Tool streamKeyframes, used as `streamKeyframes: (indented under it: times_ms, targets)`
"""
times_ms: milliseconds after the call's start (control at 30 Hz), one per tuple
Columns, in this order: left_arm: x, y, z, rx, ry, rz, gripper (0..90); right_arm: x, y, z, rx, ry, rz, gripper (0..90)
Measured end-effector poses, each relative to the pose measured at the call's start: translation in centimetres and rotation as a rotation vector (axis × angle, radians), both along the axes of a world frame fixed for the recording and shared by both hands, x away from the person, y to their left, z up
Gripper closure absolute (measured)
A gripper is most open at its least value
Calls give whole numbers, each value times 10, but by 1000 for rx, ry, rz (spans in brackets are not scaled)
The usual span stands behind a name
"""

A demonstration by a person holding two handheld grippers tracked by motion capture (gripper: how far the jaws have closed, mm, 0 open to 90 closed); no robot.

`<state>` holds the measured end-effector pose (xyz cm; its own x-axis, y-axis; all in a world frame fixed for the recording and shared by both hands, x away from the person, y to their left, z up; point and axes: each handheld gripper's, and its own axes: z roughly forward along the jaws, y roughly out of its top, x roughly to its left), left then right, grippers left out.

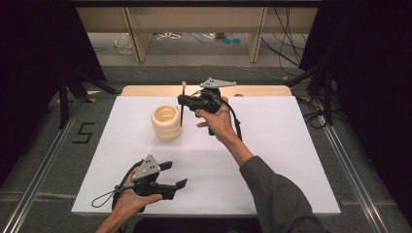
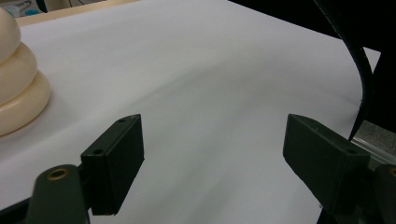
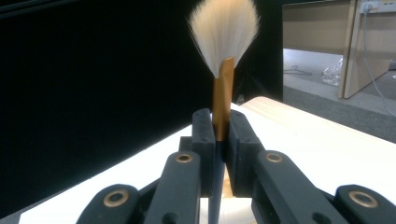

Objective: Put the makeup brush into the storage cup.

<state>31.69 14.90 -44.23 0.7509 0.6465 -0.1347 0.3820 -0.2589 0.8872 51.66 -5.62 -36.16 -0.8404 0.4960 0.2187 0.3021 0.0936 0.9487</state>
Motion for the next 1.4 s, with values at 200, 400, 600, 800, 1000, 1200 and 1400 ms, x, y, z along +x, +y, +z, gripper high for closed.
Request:
streamKeyframes:
  times_ms: [200,400,600,800,1000,1200,1400]
  targets:
    - [0,0,0,0,-1,-1,205,3,5,1,-4,19,-7,836]
    - [0,0,0,-3,-1,-1,205,8,11,6,-1,4,-19,836]
    - [0,0,0,-4,-1,-1,205,12,18,7,0,2,-22,836]
    - [0,0,0,-1,-1,-3,205,17,24,7,5,0,-34,836]
    - [-1,0,0,-2,0,-4,205,22,30,2,11,-2,-48,836]
    - [-1,-1,-1,-7,5,-13,205,29,31,-3,15,11,-65,836]
    - [-1,-1,0,-2,5,-9,205,33,32,-5,25,20,-73,835]
